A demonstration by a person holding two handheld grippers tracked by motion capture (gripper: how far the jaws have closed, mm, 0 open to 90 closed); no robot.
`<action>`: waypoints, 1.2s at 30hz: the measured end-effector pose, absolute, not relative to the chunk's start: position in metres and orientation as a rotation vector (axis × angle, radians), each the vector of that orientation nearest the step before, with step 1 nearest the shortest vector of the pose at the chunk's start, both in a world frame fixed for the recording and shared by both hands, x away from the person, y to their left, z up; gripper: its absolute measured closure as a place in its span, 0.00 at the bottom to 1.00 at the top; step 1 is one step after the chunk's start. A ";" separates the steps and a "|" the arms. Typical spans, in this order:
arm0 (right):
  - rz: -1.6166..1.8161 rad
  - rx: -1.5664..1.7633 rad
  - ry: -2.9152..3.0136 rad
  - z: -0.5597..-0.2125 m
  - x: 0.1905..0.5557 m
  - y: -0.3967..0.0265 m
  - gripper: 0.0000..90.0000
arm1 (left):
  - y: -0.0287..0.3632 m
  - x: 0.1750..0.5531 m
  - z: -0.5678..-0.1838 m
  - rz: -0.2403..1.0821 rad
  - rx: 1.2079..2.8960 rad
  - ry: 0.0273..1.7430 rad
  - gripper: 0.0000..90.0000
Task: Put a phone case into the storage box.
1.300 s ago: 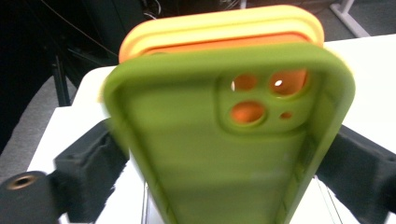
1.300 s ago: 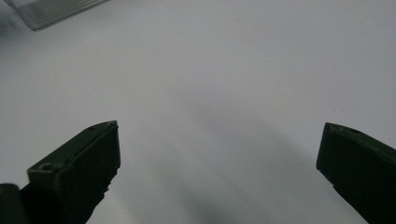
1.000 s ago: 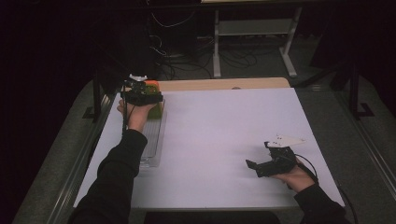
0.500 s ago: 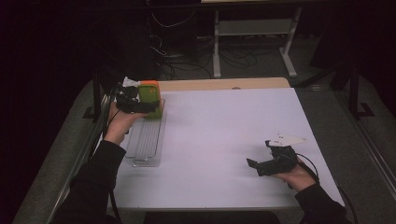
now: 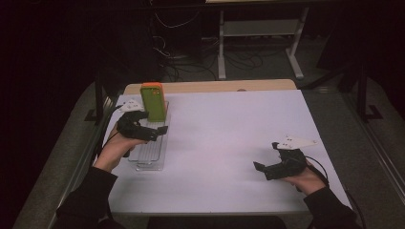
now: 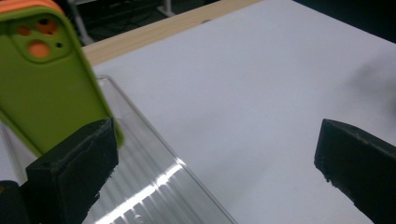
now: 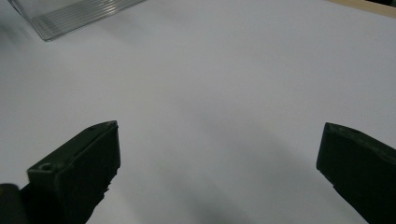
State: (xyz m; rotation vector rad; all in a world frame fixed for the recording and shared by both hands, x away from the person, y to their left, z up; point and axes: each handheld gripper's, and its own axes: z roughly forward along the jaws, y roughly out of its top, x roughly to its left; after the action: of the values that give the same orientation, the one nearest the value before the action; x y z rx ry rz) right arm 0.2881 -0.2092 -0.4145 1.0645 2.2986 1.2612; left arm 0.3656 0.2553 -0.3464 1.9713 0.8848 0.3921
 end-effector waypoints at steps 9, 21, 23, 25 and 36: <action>1.265 1.052 2.303 -0.414 0.287 -0.208 0.00 | 0.256 0.338 -0.361 0.339 2.004 0.782 0.00; 1.267 1.037 2.311 -0.413 0.286 -0.208 0.00 | 0.256 0.315 -0.384 0.330 2.042 0.732 0.00; 1.266 1.028 2.311 -0.413 0.286 -0.207 0.00 | 0.256 0.313 -0.387 0.323 2.037 0.738 0.00; 1.265 1.027 2.314 -0.413 0.286 -0.207 0.00 | 0.257 0.313 -0.389 0.328 2.051 0.726 0.00; 1.258 1.034 2.318 -0.414 0.285 -0.206 0.00 | 0.253 0.311 -0.396 0.308 2.073 0.725 0.00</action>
State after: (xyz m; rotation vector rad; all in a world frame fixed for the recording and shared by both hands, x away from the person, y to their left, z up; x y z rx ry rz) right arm 0.2848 -0.2060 -0.4136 1.0342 2.3176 1.2575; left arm 0.3111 0.2530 -0.3960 2.0726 0.7254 0.3081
